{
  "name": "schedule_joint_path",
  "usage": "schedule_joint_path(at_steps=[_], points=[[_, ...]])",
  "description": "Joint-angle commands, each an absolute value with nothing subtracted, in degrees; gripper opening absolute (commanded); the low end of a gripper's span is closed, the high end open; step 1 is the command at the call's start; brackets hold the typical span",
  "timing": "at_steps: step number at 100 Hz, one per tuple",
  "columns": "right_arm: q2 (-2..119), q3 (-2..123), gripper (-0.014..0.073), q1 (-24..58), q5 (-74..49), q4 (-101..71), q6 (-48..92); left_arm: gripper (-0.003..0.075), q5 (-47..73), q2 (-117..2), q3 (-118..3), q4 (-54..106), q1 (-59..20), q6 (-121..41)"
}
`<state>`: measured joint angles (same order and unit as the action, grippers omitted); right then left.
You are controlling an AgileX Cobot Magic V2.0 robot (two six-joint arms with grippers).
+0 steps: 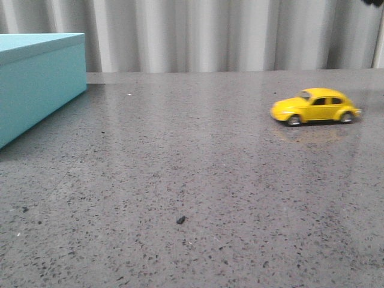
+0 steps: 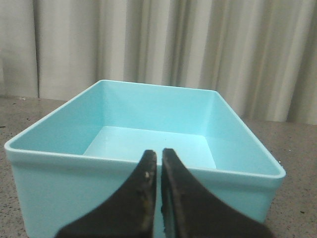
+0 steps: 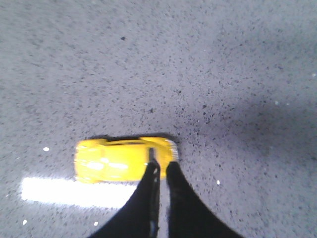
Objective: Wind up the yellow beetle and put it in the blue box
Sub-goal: 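Lift the right gripper off the beetle, letting it roll toward the box, then withdraw the right gripper and move the left gripper above the beetle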
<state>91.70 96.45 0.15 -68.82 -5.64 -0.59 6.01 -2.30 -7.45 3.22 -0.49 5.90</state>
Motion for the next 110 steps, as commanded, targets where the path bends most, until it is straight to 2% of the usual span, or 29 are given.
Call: schedule_joint_path(at_steps=[1,41,79,110], points=[[87.5,98.23,-0.0061,0.03,-68.13,-5.63,0.0,-0.0021,1.73,-3.5,-9.52,3.81,-0.76,6.33],[83.61,98.23,-0.0061,0.03,-69.31,-5.63,0.0,-0.0021,1.73,-3.5,-9.52,3.81,-0.76,6.33],[79.01,98.23,-0.0061,0.03,-64.8,-5.99,1.59,-0.0021,2.13,-3.5,-11.02,3.81,-0.76,6.33],[71.23,95.34,-0.0061,0.03,-60.51,-5.99,2.25,-0.0021,10.07,-3.5,-16.77,3.7,-0.76,6.33]])
